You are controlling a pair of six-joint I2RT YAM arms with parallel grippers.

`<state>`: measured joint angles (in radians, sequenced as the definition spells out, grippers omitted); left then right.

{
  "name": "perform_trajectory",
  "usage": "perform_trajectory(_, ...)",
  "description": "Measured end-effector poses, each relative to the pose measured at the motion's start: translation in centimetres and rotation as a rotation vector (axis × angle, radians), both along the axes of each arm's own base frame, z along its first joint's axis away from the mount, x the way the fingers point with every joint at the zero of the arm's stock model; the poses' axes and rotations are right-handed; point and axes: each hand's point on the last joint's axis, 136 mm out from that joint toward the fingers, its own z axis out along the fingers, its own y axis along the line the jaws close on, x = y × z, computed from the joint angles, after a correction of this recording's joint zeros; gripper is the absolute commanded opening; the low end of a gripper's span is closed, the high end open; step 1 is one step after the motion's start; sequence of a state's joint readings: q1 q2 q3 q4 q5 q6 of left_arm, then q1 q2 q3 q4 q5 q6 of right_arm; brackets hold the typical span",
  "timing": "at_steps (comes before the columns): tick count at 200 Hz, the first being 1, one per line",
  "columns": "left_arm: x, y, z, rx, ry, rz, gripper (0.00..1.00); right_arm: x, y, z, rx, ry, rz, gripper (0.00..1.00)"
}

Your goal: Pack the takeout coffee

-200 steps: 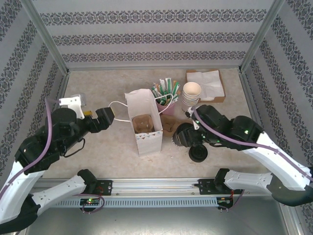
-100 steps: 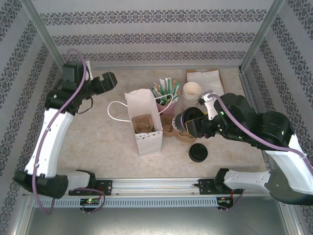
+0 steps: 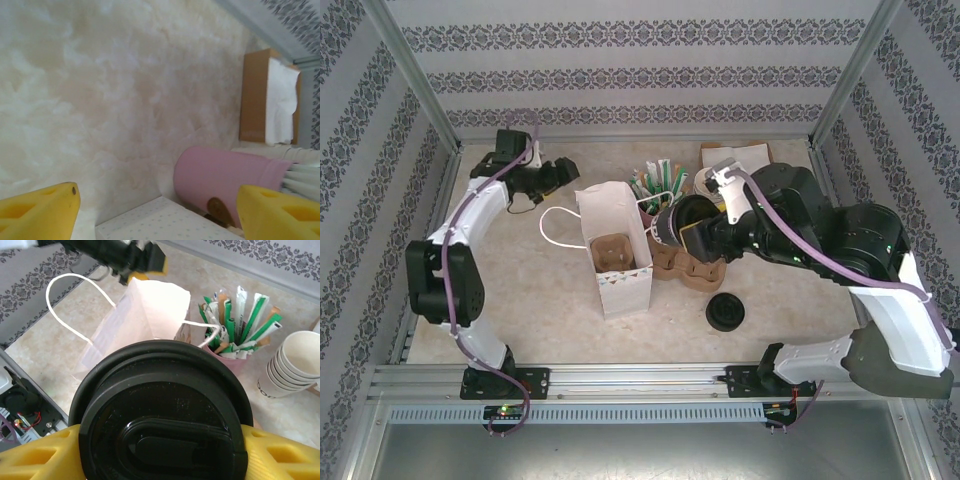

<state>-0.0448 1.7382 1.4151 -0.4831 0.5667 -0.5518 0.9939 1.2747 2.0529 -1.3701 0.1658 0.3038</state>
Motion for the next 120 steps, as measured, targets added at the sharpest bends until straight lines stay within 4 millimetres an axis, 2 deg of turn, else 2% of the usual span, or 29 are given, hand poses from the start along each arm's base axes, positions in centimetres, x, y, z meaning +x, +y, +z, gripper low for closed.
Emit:
perform_trajectory(16,-0.6,-0.5,-2.4,-0.024,0.039,-0.011,0.8,0.2,1.3,0.0,-0.006,-0.001,0.023,0.54)
perform_trajectory(31,-1.2,-1.1,-3.8,-0.054,0.056,-0.024,0.79,0.5,2.8,-0.3,-0.019,0.001,0.046,0.55)
perform_trajectory(73,-2.5,-2.4,-6.3,-0.11,0.063,-0.054,0.78,1.0,6.6,-1.9,-0.071,0.022,0.1,0.54)
perform_trajectory(120,-4.3,-3.4,-8.5,-0.138,0.085,-0.074,0.79,1.8,9.3,-3.4,-0.116,0.042,0.114,0.55)
